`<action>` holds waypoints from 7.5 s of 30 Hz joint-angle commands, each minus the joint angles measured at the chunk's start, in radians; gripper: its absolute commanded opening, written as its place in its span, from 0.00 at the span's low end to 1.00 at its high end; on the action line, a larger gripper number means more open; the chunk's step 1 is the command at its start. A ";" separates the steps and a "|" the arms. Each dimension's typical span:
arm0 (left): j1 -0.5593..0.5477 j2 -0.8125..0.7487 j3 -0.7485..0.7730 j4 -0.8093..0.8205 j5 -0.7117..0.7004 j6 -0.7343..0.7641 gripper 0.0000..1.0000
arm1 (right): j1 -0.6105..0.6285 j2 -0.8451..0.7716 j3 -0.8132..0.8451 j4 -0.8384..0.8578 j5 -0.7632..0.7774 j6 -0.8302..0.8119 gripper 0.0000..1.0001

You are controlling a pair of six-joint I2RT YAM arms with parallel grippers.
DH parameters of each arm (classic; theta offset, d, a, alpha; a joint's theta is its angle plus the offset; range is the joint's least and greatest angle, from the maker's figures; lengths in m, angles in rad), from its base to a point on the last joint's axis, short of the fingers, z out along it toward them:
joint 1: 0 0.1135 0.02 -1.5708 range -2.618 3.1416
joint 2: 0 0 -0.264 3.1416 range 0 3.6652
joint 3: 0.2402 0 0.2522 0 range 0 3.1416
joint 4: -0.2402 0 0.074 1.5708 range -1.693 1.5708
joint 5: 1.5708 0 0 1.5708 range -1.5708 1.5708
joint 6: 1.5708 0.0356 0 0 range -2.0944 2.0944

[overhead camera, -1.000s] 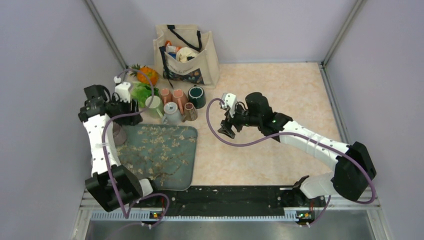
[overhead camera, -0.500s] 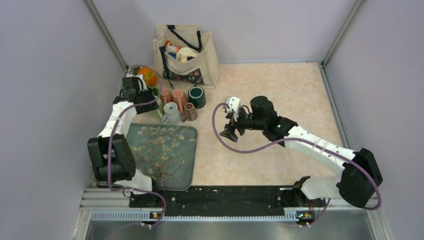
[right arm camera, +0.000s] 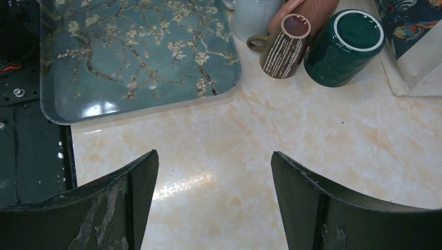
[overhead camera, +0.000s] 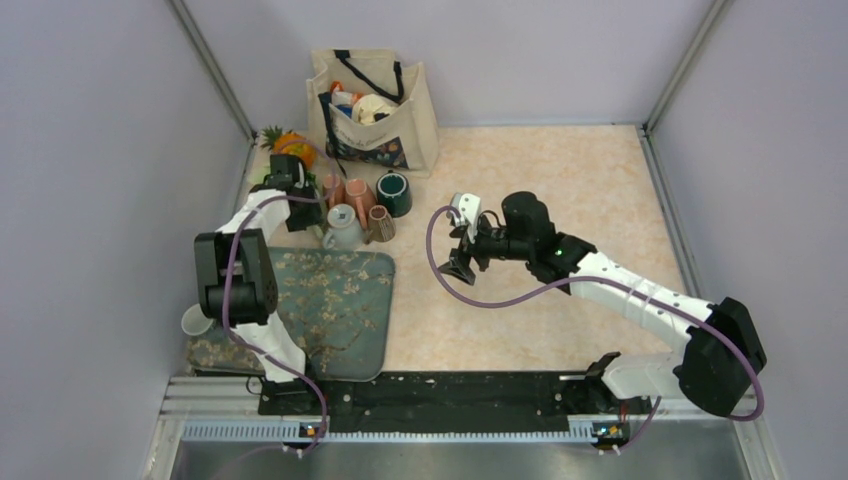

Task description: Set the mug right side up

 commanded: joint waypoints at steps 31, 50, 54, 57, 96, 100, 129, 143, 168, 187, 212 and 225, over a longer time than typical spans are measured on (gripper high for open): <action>0.145 -0.229 0.096 -0.160 0.267 0.111 0.00 | -0.009 0.107 0.065 0.295 -0.036 0.382 0.87; 0.049 -0.467 0.247 -0.193 0.900 0.110 0.00 | -0.006 0.415 0.257 0.826 0.061 0.847 0.99; -0.021 -0.470 0.252 -0.194 0.960 0.104 0.00 | -0.006 0.441 0.293 0.900 0.052 0.873 0.99; -0.078 -0.471 0.248 -0.194 0.993 0.105 0.00 | -0.006 0.442 0.294 0.975 0.054 0.889 0.98; -0.011 -0.501 0.368 -0.533 0.637 0.515 0.69 | 0.446 0.431 0.442 -0.186 0.630 -0.748 0.00; -0.180 -0.521 0.379 -0.555 0.524 0.522 0.70 | 0.515 0.530 0.539 -0.286 0.795 -0.792 0.00; -0.657 -0.418 -0.015 -0.367 -0.173 0.603 0.51 | 0.584 0.598 0.665 -0.383 0.783 -0.743 0.00; -0.645 -0.422 -0.069 -0.330 -0.185 0.593 0.00 | 0.591 0.583 0.572 -0.236 0.966 -0.781 0.36; 0.209 -0.667 -0.317 -0.507 0.063 0.769 0.00 | 0.661 0.237 0.335 -0.139 0.572 -0.677 0.54; 0.706 -0.733 -0.471 -0.405 0.126 1.069 0.00 | 0.628 0.220 0.270 -0.101 0.549 -0.657 0.54; 0.468 -0.602 0.041 -0.796 0.626 1.069 0.70 | 0.436 0.187 0.233 0.043 0.426 -0.366 0.55; 0.115 -0.037 0.197 -0.417 0.411 0.908 0.99 | 0.280 0.096 0.072 0.259 0.285 -0.116 0.99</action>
